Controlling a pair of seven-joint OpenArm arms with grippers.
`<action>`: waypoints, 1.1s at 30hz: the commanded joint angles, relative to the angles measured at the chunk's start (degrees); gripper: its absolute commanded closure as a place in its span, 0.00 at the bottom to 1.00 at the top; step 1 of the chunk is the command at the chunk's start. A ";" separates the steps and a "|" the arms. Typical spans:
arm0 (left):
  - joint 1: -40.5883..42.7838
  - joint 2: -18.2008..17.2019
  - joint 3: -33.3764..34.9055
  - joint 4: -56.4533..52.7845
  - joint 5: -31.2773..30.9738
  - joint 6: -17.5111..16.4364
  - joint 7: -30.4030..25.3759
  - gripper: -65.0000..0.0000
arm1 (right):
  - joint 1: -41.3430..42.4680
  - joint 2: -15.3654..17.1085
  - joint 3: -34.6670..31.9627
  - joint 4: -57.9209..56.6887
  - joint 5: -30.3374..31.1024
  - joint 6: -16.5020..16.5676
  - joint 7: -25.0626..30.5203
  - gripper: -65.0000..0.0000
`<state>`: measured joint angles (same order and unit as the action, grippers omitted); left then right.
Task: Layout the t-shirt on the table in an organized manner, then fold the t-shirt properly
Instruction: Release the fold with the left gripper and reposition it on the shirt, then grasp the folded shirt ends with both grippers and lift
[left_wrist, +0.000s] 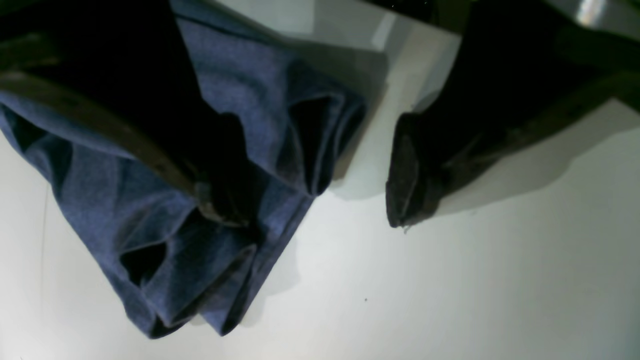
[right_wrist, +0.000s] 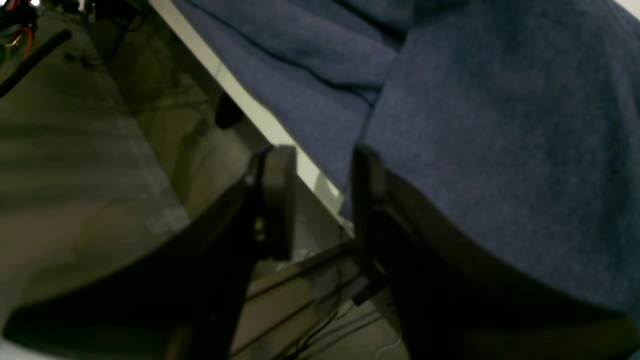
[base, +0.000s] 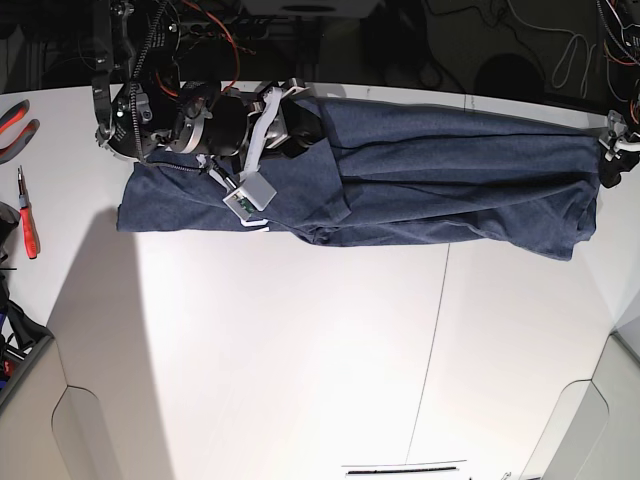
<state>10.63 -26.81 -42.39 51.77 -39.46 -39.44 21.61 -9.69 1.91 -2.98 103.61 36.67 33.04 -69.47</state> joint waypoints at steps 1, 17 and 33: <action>-0.17 -1.27 -0.26 0.79 -1.75 -0.56 -0.46 0.30 | 0.46 -0.02 -0.04 0.94 1.53 0.22 0.90 0.71; -1.75 -0.48 0.96 0.79 -12.31 -0.56 8.68 0.30 | 0.46 -0.02 -0.04 0.94 1.53 0.22 0.92 0.71; -2.21 -0.50 8.61 0.79 -14.82 -0.56 8.63 0.34 | 0.46 -0.02 -0.04 0.94 1.51 0.22 0.92 0.71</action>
<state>8.54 -26.35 -33.67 52.03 -54.08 -39.48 29.61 -9.67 1.91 -2.98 103.61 36.69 33.04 -69.45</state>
